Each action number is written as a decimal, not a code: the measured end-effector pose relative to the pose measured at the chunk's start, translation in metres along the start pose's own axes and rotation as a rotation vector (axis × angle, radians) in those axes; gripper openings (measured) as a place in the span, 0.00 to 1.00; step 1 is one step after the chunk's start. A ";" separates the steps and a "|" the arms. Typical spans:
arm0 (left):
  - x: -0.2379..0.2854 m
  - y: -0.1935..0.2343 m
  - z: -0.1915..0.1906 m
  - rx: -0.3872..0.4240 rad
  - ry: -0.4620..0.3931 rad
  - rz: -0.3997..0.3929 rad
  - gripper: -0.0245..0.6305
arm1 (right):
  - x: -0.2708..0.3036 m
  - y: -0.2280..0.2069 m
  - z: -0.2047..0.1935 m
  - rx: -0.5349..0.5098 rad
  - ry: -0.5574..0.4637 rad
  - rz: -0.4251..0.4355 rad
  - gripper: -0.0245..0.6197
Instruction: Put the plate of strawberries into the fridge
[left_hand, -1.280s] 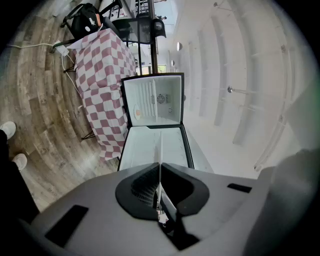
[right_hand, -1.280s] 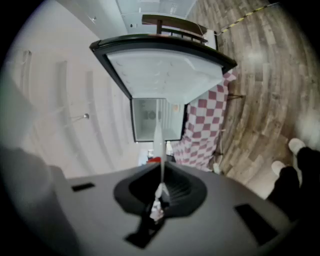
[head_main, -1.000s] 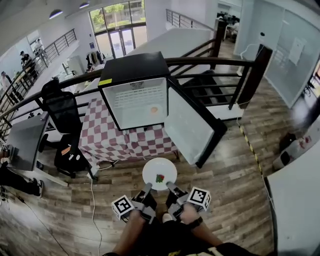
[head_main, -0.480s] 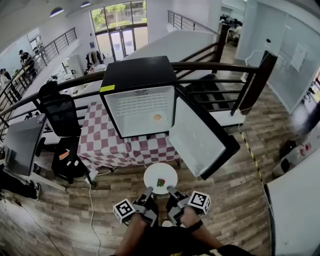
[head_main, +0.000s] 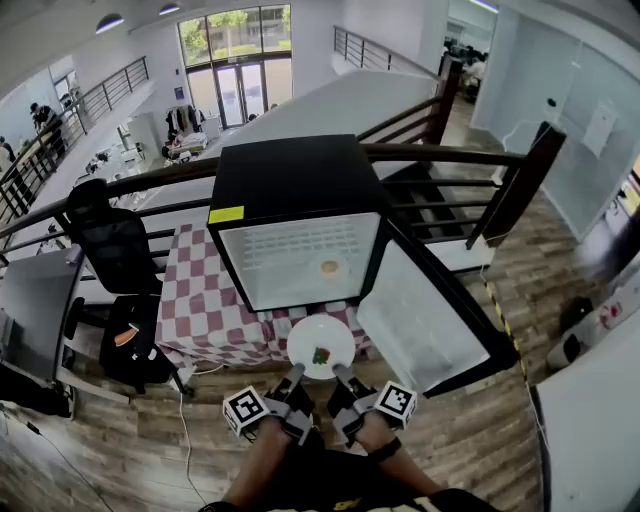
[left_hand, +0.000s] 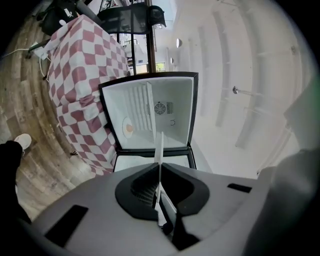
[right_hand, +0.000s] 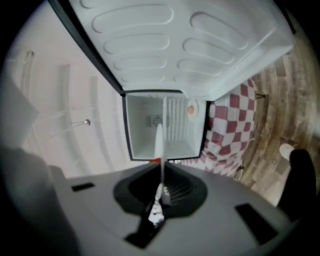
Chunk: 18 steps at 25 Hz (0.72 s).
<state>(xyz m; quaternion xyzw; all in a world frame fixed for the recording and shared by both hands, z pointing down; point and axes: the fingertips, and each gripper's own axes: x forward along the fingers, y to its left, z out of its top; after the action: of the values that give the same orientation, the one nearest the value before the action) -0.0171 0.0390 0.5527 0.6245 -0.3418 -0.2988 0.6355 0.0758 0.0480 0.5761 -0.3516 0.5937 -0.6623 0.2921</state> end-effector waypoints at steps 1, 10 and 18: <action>0.006 -0.003 0.011 0.009 0.002 -0.002 0.08 | 0.011 0.003 0.002 0.017 -0.010 0.017 0.09; 0.032 -0.007 0.085 0.019 -0.014 -0.003 0.08 | 0.091 0.015 0.006 0.003 0.017 0.028 0.09; 0.047 -0.010 0.129 0.031 -0.006 -0.017 0.08 | 0.136 0.025 0.004 -0.029 0.006 0.010 0.09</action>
<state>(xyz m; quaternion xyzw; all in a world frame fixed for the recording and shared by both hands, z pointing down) -0.0933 -0.0759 0.5438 0.6363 -0.3427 -0.3008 0.6223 -0.0008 -0.0665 0.5677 -0.3506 0.6057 -0.6534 0.2884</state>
